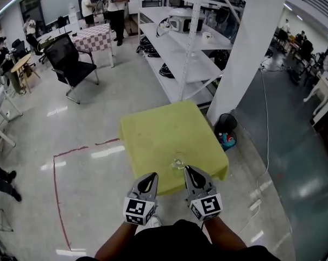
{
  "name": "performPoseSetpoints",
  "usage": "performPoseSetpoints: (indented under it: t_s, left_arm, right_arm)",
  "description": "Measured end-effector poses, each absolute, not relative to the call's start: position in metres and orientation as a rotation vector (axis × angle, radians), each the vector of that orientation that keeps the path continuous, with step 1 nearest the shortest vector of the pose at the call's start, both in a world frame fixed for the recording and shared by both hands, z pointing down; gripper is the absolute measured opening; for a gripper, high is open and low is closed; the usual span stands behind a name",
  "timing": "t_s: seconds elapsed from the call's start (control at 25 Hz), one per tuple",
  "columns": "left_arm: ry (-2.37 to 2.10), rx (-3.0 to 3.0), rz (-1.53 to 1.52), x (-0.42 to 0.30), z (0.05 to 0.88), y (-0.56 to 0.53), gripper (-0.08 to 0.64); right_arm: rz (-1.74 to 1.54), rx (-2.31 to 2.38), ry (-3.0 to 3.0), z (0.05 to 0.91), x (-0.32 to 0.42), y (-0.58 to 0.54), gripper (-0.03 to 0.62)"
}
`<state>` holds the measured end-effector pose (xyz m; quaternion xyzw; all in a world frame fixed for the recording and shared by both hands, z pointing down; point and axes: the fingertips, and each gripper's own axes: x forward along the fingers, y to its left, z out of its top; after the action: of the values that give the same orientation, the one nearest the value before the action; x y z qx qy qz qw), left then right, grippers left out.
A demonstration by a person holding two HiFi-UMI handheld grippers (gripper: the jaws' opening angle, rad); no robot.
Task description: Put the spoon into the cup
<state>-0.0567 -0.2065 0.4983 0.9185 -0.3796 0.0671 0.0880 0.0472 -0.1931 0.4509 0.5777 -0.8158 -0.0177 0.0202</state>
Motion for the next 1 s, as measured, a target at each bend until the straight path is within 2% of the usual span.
performPoseSetpoints:
  t_s: [0.48,1.0]
  left_arm:
    - [-1.143,2.727,0.212,-0.054,0.500,-0.241,0.005]
    - [-1.149,2.683,0.248,-0.008,0.517,-0.287,0.005]
  right_arm:
    - [-0.082,1.845,-2.488,0.448,0.065,-0.221,0.012]
    - [-0.004,1.813,-2.485,0.471,0.112,-0.271,0.012]
